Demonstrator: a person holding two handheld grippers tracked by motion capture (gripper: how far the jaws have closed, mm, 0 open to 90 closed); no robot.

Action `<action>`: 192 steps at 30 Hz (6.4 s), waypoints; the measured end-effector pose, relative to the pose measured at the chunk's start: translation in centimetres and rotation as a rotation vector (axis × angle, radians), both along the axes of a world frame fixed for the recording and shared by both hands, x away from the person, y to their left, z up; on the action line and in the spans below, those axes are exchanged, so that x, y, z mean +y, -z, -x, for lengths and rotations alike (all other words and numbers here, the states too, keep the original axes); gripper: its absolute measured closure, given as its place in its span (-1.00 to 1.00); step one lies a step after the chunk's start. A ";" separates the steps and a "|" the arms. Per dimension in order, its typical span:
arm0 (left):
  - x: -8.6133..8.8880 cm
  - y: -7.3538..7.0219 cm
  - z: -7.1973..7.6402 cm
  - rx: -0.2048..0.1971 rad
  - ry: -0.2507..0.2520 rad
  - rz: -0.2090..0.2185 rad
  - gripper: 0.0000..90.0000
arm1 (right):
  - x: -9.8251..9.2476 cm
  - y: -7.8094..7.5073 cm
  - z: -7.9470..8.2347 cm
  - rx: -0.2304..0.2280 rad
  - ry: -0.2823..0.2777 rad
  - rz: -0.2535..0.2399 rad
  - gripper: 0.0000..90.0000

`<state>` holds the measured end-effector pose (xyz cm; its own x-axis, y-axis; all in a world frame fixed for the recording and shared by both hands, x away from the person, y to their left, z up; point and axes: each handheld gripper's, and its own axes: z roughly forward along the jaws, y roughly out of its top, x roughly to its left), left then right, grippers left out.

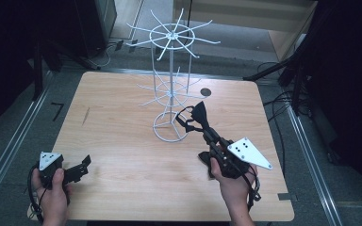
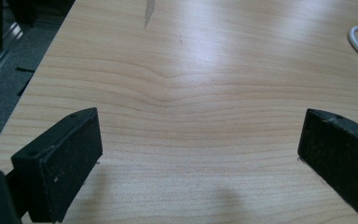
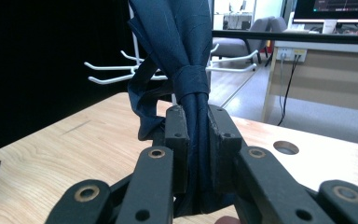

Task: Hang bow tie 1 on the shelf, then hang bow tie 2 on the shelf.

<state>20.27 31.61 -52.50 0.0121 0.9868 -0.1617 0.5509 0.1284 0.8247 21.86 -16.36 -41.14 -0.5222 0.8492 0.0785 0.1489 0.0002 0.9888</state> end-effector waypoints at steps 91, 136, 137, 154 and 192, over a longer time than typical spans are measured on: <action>0.0 0.0 0.0 0.001 -0.002 0.011 -1.00 | -7.5 12.3 -5.2 0.542 0.340 0.042 0.22; 0.0 0.0 0.1 0.003 0.002 0.007 -1.00 | -5.5 8.8 -3.9 0.295 0.270 0.143 1.00; 0.0 0.0 0.1 0.003 0.002 0.007 -1.00 | -5.5 8.8 -3.9 0.295 0.270 0.143 1.00; 0.0 0.0 0.1 0.002 0.002 0.007 -1.00 | -4.4 5.6 -3.5 0.191 0.240 0.122 1.00; 0.0 0.0 0.0 0.005 0.004 0.003 -1.00 | -1.8 0.6 -3.5 0.068 0.167 0.092 1.00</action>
